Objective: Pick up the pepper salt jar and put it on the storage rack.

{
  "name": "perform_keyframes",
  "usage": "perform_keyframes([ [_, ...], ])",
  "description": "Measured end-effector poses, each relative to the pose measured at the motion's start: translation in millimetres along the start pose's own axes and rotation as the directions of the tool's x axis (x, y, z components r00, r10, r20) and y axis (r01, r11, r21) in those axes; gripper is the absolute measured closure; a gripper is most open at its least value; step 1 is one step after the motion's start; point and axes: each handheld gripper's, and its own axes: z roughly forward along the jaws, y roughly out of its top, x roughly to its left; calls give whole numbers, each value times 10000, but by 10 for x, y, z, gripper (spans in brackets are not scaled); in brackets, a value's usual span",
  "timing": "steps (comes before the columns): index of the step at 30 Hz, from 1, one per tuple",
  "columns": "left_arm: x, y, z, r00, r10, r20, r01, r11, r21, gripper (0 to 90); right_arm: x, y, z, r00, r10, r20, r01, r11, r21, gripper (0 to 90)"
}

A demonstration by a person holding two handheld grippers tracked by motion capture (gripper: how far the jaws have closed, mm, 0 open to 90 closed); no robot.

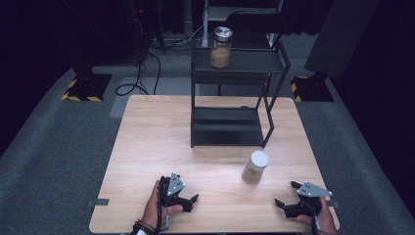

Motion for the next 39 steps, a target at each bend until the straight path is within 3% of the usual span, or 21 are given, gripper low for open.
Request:
perform_keyframes([
  [18, 0, 0, 0, 10000, -2, 1, 2, 10000, -3, 4, -92, 210, -62, 9969, 465, -634, -523, 9943, -925, 10],
  [27, 0, -1, 0, 10000, -9, 3, 9, 10000, -4, 4, -93, 418, -19, 9970, 2, -770, -81, 9947, -1024, 10],
  [39, 2, -1, 0, 10000, -5, 10, 5, 10000, -5, 4, -132, 591, 102, 9927, -184, -1192, 47, 9934, -1143, 10],
])
